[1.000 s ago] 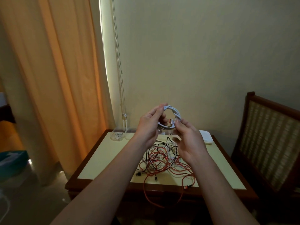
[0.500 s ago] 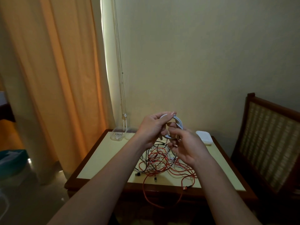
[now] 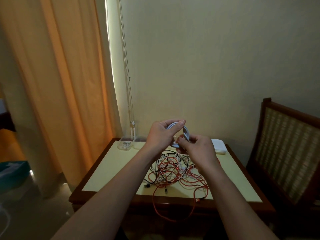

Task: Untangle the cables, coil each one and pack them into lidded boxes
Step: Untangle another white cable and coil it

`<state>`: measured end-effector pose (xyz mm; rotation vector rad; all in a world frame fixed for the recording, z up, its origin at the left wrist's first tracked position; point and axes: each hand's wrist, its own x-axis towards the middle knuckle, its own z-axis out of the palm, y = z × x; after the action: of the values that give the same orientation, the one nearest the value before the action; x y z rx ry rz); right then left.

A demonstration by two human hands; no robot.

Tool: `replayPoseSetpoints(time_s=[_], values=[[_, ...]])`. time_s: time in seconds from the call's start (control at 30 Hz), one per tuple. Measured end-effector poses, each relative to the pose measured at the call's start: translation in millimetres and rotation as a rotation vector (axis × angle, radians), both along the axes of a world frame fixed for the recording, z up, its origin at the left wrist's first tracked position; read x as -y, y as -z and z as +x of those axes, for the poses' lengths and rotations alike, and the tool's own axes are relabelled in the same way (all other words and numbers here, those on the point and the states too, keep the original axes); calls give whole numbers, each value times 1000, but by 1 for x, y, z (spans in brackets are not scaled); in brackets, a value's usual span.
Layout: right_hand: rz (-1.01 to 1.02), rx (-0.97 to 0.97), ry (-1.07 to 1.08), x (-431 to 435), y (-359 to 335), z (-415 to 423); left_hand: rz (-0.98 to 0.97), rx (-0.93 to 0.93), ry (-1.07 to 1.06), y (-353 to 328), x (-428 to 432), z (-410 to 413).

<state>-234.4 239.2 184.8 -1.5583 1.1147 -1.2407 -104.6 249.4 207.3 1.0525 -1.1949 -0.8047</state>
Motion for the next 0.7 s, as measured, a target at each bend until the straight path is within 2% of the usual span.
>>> replayPoseSetpoints(time_s=[0.17,0.3,0.43,0.53,0.6,0.7], values=[[-55,-52,-141,-8,-8,-12,25,-10,29,-4,0,4],[-130,-87,-158,-8,-5,-16,78,-159,76,-6,1,3],[-35,121,-66,-1,-5,-11,68,-137,-36,1,6,3],[-16,228,16,7,-7,-14,80,-173,121,-3,3,8],[-18,267,36,12,-9,-18,93,-132,180,-6,0,11],[-28,267,20,16,-13,-20,88,-106,117,-5,1,13]])
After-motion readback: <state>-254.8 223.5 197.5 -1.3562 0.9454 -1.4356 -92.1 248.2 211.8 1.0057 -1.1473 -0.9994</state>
